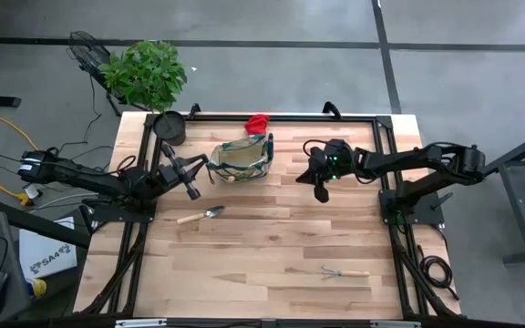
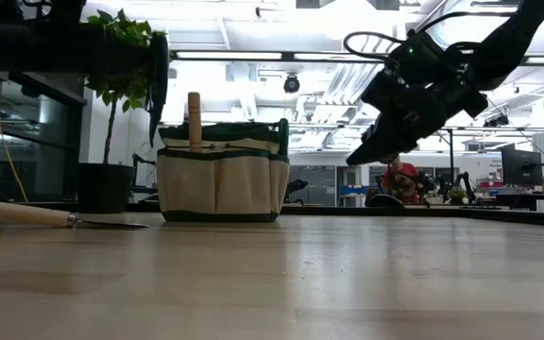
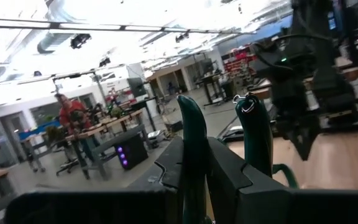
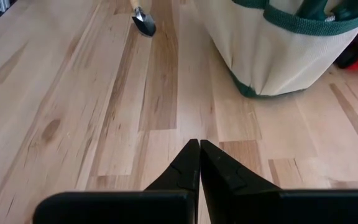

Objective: Pick & Place Garden tools in Gardening bag
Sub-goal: Put the shear scissor into the gardening bag

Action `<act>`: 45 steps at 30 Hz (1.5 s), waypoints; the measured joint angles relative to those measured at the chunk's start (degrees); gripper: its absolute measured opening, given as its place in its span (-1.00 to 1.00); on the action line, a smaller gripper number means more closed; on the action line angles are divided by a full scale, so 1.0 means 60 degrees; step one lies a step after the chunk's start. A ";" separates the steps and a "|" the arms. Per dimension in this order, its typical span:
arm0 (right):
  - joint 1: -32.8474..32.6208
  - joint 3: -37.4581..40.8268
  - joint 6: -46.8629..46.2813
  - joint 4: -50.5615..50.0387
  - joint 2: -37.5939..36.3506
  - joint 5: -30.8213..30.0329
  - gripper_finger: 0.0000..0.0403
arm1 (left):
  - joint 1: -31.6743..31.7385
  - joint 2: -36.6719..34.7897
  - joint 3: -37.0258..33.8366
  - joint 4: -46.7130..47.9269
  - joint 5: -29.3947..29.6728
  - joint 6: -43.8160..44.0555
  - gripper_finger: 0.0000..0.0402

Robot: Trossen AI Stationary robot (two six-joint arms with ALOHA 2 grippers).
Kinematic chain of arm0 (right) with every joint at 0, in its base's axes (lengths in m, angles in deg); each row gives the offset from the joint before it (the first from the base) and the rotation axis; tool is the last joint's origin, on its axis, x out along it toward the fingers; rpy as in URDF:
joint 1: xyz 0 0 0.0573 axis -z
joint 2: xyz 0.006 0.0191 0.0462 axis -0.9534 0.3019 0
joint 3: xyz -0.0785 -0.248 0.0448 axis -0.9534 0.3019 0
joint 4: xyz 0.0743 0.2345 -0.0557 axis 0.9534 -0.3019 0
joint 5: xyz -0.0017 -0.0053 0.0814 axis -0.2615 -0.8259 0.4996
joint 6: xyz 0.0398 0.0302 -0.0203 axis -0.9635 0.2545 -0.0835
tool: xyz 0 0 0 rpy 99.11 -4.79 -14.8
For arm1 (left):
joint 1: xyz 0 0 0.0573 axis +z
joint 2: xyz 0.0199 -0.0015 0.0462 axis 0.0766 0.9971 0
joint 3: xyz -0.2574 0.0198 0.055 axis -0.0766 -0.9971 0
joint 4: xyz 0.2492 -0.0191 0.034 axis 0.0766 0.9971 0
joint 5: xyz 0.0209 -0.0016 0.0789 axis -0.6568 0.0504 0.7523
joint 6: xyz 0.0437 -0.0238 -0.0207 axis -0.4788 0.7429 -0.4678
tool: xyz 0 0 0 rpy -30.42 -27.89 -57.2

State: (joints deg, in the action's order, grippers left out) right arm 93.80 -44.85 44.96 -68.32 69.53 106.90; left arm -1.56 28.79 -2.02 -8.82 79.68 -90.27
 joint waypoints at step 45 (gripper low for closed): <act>0.0004 0.0000 0.0047 0.0125 -0.0004 0.0001 -0.98 | 0.1996 0.2598 0.0724 -0.1347 -0.1486 0.0929 -0.83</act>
State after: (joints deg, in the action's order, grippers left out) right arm 93.82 -44.85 45.24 -67.57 69.51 106.90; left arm 10.41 44.38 2.32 -16.90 70.76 -84.70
